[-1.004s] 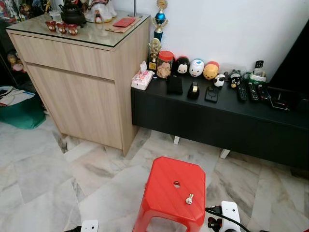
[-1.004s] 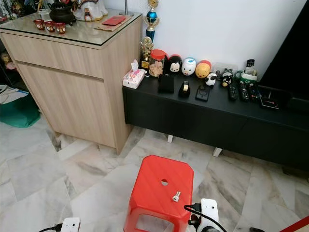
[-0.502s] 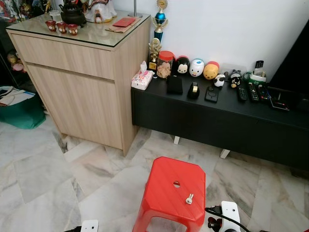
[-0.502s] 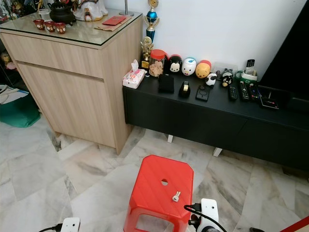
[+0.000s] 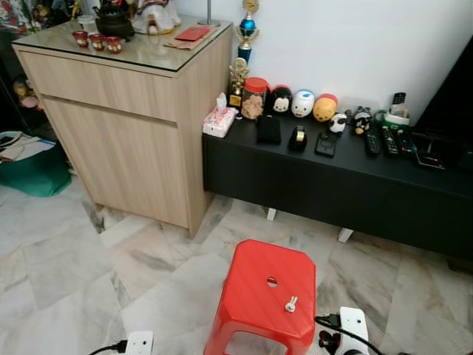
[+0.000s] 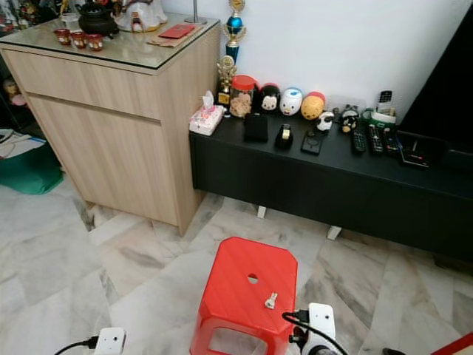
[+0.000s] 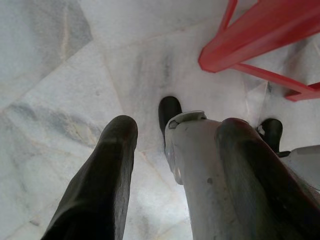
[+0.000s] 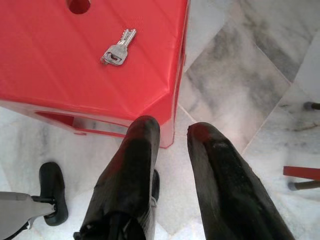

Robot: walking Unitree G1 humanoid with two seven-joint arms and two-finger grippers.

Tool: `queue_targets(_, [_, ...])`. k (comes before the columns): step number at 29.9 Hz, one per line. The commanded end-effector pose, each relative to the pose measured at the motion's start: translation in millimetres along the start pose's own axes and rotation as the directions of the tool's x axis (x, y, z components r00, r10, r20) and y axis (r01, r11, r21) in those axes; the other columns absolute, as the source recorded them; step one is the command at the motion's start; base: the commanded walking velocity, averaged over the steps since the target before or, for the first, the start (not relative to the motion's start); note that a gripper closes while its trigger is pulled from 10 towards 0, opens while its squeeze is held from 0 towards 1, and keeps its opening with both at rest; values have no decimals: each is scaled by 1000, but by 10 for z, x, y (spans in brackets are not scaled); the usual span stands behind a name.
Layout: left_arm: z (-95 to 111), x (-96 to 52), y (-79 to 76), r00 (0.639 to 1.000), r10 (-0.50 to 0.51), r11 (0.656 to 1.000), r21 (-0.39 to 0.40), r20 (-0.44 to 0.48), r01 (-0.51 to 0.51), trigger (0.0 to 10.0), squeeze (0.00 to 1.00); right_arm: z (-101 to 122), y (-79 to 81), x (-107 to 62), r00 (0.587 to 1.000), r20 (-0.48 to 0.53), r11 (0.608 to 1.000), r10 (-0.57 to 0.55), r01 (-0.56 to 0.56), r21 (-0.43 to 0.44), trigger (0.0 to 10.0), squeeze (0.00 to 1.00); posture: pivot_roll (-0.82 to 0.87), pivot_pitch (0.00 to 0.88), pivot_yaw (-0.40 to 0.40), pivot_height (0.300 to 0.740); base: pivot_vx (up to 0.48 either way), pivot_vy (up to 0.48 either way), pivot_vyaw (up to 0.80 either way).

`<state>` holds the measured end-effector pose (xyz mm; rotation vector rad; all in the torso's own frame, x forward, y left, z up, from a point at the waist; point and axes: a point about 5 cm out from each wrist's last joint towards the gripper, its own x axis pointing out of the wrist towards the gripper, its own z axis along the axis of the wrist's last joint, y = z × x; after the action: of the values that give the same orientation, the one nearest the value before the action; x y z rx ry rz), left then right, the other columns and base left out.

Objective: Hang keys on a hook

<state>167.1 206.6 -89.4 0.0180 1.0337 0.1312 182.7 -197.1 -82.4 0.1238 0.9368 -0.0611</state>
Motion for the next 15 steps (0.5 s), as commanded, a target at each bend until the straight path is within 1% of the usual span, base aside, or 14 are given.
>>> queue_targets(1, [-69,-9,34,1000,12,1000,11,-29,-12,10000,0,0,31,5,1000,2,1000,5,-5,14,10000,0,65,0,-96,740,0,341,0])
queue_targets(6, [-93,-15,64,999,17,1000,12,-29,-17,10000,0,-2,33,5,1000,1,1000,6,-6,13,10000,0,66,0,-95,740,0,303,0])
queue_targets(10, [-247,-59,226,999,34,999,20,-40,-33,10000,0,-2,34,5,1000,2,1000,7,-7,13,10000,0,66,0,-95,740,0,0,0])
queue_targets(15, [-242,-63,236,999,32,999,7,-23,-32,10000,0,1,35,6,1000,4,1000,6,-6,15,10000,0,66,0,-95,740,0,0,0])
